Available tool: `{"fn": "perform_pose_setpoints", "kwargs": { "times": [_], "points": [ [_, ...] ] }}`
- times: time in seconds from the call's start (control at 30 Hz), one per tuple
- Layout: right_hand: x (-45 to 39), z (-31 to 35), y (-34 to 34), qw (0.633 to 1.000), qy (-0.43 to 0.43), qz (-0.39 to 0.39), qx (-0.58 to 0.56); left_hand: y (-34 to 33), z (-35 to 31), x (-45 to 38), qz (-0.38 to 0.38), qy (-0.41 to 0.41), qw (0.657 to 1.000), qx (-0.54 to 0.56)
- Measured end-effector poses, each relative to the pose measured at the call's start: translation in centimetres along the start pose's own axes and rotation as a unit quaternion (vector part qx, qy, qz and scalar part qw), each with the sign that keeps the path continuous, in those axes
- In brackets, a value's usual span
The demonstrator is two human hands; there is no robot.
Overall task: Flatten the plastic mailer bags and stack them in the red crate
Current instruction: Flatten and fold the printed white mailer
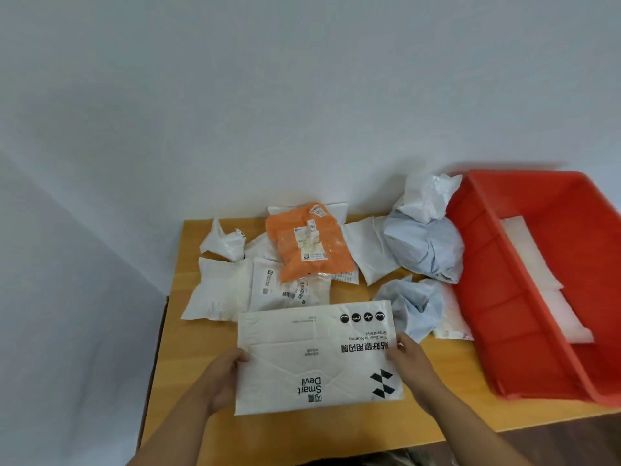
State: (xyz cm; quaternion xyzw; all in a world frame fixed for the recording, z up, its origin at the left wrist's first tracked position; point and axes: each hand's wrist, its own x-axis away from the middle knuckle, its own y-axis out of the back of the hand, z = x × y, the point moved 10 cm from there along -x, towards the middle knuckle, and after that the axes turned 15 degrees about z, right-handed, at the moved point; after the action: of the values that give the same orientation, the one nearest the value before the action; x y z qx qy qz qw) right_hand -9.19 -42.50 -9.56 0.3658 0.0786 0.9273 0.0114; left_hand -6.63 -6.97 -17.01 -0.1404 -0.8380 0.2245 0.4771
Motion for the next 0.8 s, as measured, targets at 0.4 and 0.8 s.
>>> {"fn": "perform_pose_setpoints", "kwargs": {
  "times": [0.4,0.8],
  "points": [
    [2.9,9.8,6.4,0.890,0.182,0.081,-0.410,-13.9,-9.9,-1.2,0.188,-0.108,0.975,0.045],
    [4.7,13.8,11.9,0.905,0.244,-0.004,-0.349,-29.4,-13.1,-3.1,0.280,-0.152,0.946,0.057]
  ]
}}
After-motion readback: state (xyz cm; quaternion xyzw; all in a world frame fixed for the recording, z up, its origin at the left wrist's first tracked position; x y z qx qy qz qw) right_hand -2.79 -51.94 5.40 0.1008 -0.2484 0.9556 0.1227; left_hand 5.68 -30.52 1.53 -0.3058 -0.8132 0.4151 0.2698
